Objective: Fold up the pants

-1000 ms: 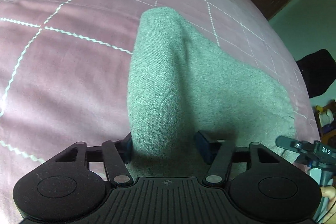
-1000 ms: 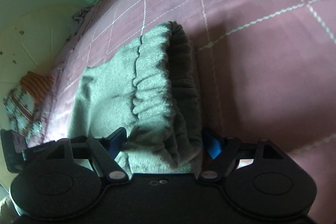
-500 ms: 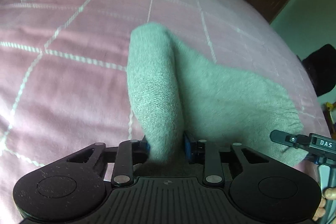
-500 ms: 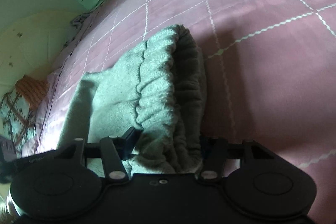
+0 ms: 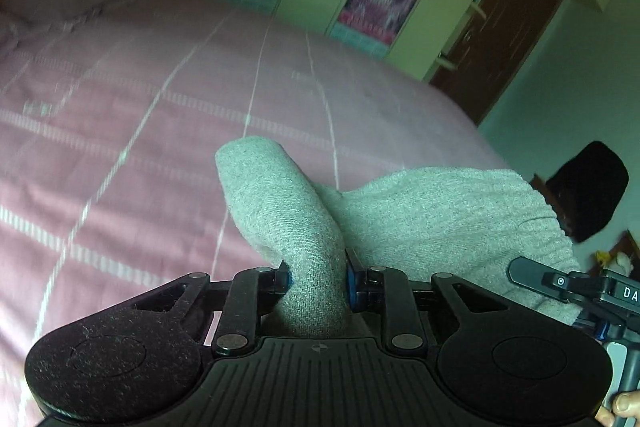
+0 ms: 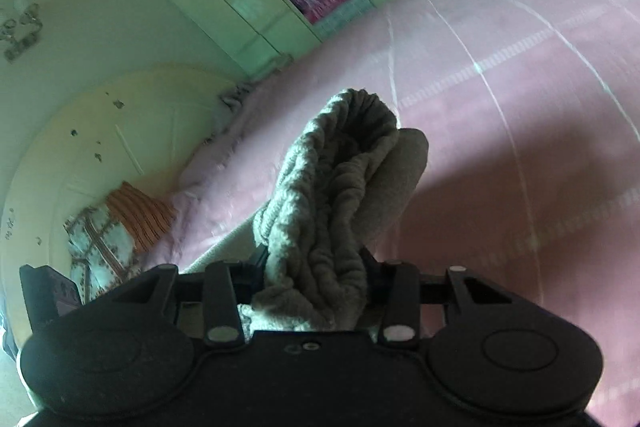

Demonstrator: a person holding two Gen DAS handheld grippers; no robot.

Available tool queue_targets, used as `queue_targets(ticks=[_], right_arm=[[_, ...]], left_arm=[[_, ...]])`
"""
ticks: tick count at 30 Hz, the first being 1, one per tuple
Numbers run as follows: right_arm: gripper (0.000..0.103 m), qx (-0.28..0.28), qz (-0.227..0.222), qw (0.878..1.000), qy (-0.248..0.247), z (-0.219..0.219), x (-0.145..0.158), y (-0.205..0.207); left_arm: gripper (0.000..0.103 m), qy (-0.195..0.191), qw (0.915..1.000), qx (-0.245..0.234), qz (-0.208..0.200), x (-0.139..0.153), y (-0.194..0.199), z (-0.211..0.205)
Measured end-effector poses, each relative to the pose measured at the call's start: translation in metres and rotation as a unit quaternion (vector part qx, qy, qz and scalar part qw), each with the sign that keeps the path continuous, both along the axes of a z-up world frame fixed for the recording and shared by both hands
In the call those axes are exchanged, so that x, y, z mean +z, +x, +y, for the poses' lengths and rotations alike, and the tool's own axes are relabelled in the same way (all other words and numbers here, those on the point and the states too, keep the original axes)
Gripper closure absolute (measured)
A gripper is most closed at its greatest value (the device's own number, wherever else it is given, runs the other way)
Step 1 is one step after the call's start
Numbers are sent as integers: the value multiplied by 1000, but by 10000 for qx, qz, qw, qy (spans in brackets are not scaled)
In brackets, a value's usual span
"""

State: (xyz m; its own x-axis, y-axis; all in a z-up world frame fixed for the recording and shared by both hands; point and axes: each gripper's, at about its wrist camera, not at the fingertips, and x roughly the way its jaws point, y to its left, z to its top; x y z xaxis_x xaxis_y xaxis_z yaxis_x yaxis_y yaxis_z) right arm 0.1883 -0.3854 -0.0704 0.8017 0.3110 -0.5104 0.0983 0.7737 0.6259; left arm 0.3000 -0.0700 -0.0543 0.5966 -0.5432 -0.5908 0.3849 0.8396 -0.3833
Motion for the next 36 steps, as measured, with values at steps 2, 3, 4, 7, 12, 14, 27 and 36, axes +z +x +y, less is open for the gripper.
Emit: queue_targets(ticks=[2,3,4,7,12,14,27,36], right_arm=[[61,-12,-138,9999,-36,-5,10,11],[61,-33,-202,9998,4,-9,14,18],[61,-42,-251,9997,22,-14,17,28],[61,-108,-322,9994,63,-31,15,50],[61,-133,-24,9999,-53,-55,-12,90],[59,-98,302,9994,-169,-65,-33,93],[39,-968,921,9781,-1598,-49,-63,38],[49,-250,483,9320,-3583,48,-37,33]], left_arm=[[80,-26,9998,103,-160,12,17,-6],[80,-22,9996,182,-232,16,26,-9],[80,-16,9993,259,-275,18,37,-13],[80,226,9982,398,-394,12,67,-29],[80,738,9960,478,-136,-25,100,-51],[79,1085,9931,443,63,-51,103,-58],[24,1827,9796,684,-474,-62,46,-35],[19,2400,9703,312,12,-81,30,-89]])
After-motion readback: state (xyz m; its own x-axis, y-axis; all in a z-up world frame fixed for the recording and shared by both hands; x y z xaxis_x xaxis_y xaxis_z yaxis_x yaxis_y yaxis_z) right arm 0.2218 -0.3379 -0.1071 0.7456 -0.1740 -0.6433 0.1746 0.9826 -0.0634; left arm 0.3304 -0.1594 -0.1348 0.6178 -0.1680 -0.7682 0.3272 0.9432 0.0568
